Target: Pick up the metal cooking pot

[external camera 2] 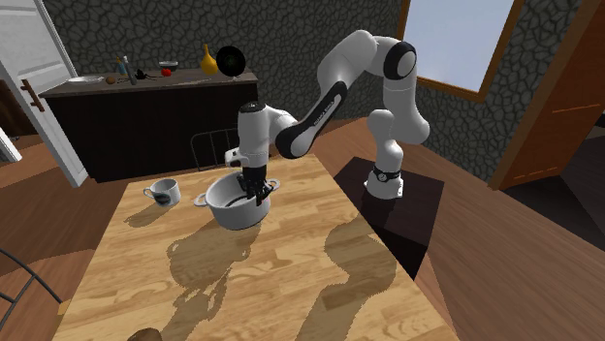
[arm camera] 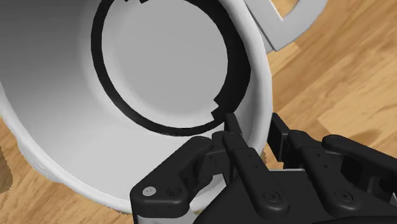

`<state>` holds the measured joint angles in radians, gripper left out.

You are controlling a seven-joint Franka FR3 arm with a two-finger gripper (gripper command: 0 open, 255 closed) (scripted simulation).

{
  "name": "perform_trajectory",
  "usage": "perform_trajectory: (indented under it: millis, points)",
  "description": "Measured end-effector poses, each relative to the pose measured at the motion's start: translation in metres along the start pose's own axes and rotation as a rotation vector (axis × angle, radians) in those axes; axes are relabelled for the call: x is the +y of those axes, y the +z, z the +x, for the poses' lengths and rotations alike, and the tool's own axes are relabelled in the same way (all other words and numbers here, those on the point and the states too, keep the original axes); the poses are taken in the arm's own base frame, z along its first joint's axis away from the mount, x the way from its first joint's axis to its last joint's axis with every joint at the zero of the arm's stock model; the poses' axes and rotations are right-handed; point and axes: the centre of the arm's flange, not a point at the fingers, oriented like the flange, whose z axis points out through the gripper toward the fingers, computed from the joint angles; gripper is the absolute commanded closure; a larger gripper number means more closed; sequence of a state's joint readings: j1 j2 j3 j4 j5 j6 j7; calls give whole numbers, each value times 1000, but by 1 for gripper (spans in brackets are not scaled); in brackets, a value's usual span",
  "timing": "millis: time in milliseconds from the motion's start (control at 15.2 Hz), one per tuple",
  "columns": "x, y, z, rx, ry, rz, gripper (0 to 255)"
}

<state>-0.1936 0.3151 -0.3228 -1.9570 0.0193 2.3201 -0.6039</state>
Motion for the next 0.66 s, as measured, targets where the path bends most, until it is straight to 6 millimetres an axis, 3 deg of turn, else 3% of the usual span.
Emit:
perform_trajectory:
  millis: [660]
  points:
    - [5, -51, 0, 0, 0, 0, 255]
